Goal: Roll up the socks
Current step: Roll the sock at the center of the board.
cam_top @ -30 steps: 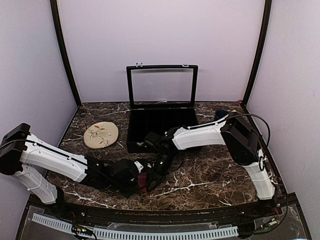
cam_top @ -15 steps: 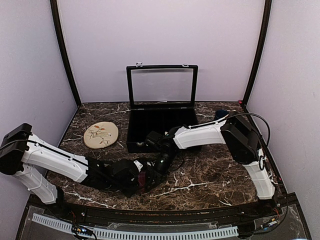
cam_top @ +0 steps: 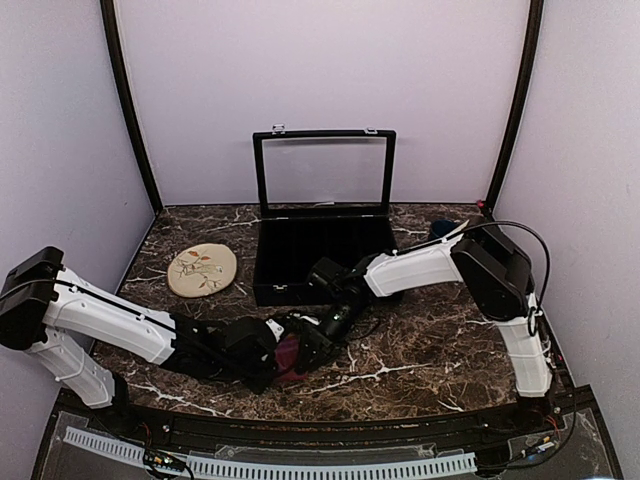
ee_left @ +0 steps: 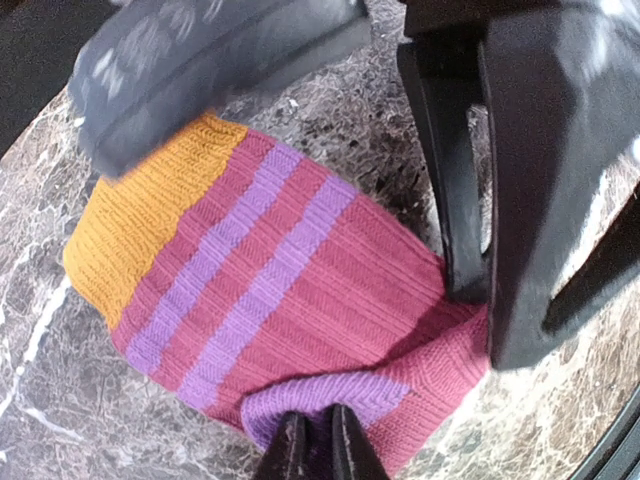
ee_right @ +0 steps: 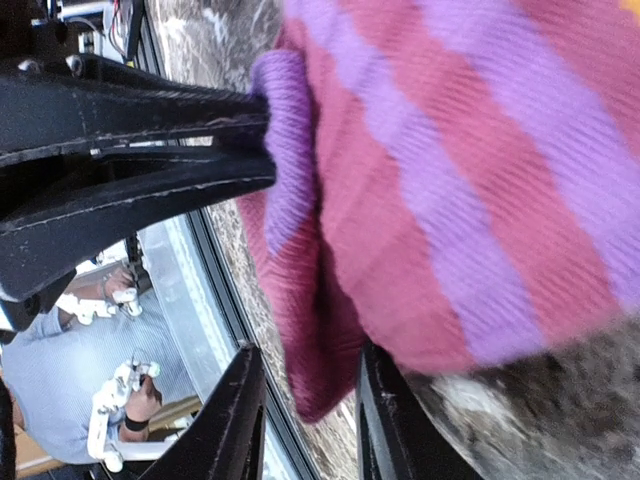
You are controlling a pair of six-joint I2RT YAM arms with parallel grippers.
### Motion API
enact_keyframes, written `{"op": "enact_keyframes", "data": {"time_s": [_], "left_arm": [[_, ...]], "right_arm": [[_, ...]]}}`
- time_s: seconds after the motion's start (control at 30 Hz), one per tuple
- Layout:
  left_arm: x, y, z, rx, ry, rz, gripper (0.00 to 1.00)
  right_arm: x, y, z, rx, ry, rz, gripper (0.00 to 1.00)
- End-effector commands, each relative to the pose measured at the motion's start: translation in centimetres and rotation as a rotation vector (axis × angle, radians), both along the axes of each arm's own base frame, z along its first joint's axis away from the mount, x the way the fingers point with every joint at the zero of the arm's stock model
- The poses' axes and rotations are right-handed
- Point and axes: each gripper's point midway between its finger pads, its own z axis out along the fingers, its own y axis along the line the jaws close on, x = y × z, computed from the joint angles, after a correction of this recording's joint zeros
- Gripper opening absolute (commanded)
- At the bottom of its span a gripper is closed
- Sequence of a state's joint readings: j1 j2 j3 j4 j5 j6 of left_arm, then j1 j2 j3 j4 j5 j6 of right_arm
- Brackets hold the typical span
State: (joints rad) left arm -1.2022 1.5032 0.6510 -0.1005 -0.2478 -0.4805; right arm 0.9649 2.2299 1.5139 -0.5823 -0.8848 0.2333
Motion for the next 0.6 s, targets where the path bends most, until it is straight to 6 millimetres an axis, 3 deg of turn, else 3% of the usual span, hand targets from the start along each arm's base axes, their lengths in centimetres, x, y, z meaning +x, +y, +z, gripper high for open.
{"op": "enact_keyframes", "data": {"time_s": [0.0, 0.37, 0.57], "left_arm": [[-1.3, 2.4, -1.9, 0.062, 0.078, 0.015, 0.12], [-1.0, 3.2, -2.2, 0.031, 0.145, 0.081, 0.11], [-1.2, 3.0, -2.2, 0.004, 0.192, 0.091, 0.1]], "right_arm": [[2.2, -0.4, 0.3, 0.008, -0.058, -0.077, 0.3], [4.6, -1.6, 1.1, 0.021, -0.139, -0.183, 0.3], [5.7, -2.5, 1.9, 0.046, -0.277, -0.219, 0.29]]}}
